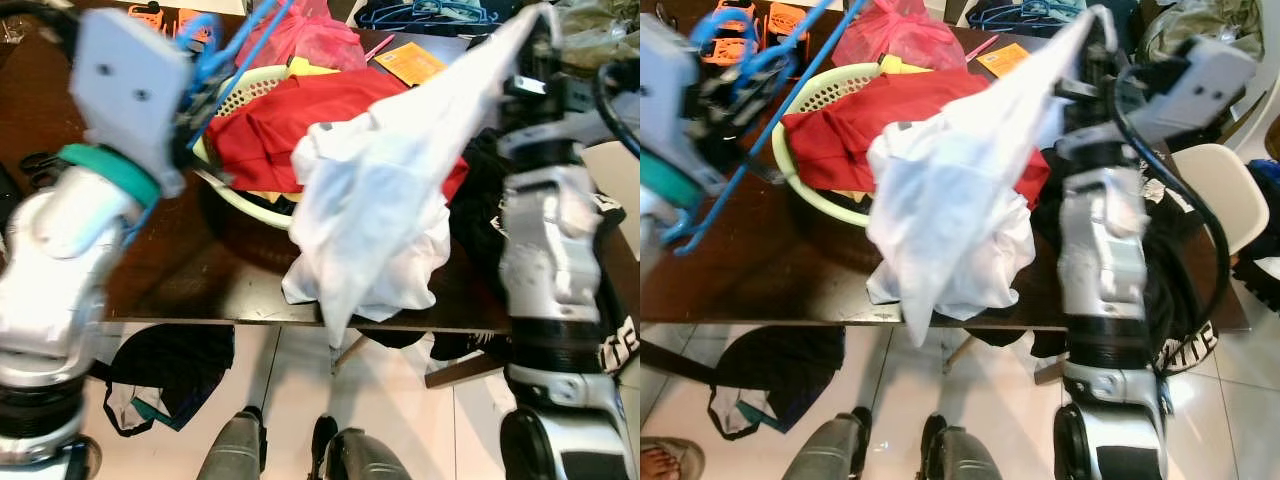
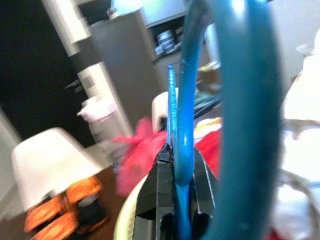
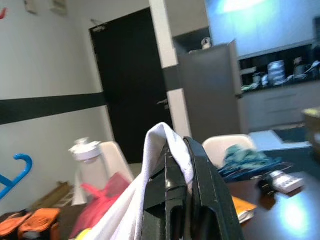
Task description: Hang hanger
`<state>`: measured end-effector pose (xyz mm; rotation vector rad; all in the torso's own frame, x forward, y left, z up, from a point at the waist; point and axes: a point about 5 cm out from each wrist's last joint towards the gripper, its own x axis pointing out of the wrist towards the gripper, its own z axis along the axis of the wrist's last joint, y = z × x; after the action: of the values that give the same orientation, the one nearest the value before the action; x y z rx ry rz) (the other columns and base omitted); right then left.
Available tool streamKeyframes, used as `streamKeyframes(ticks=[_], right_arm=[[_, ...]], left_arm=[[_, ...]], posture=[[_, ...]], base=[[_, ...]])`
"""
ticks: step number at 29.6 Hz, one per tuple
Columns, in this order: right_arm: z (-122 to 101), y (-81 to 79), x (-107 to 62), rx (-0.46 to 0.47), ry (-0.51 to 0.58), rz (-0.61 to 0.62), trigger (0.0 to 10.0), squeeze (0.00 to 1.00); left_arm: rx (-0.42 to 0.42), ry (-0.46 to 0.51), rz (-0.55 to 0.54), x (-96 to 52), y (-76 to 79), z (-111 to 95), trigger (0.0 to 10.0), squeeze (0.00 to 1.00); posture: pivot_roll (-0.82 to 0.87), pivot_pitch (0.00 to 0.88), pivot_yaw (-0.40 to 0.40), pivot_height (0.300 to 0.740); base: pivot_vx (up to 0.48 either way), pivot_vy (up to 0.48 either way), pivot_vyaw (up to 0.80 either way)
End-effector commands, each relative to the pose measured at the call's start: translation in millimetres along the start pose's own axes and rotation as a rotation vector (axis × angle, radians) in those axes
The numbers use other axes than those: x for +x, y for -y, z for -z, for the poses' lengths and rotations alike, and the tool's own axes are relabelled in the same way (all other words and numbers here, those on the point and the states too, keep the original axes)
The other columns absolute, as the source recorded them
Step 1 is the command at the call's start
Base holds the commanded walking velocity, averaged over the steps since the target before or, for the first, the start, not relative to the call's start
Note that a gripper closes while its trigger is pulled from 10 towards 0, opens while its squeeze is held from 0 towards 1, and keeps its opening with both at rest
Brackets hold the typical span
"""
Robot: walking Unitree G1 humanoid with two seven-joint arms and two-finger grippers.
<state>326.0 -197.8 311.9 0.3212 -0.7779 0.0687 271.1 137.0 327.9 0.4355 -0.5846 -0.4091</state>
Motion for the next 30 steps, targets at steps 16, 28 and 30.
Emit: streamKeyframes(ticks=[16,28,30], right_arm=[[-29.2,-16.5,14.7,0.001,-0.003,-0.185,10.0,0.00],[8.6,-59.4,-13.8,0.147,-0.152,-0.456,10.0,0.00],[10.5,-61.8,-11.6,0.143,-0.150,-0.448,10.0,0.00]], left_arm=[[-0.127,0.031,-0.133,2.1,-2.8,2.6,10.0,0.00],[-0.073,-0.021,-0.335,-10.5,-39.4,8.8,10.0,0.00],[-0.071,-0.021,-0.336,-9.8,-38.0,8.7,10.0,0.00]], posture=[[0.16,0.107,-0.051,0.740],[0.19,0.088,-0.042,0.740],[0.20,0.084,-0.045,0.740]], base=[[0.000,0.000,0.00],[0.000,0.000,0.00],[0.000,0.000,0.00]])
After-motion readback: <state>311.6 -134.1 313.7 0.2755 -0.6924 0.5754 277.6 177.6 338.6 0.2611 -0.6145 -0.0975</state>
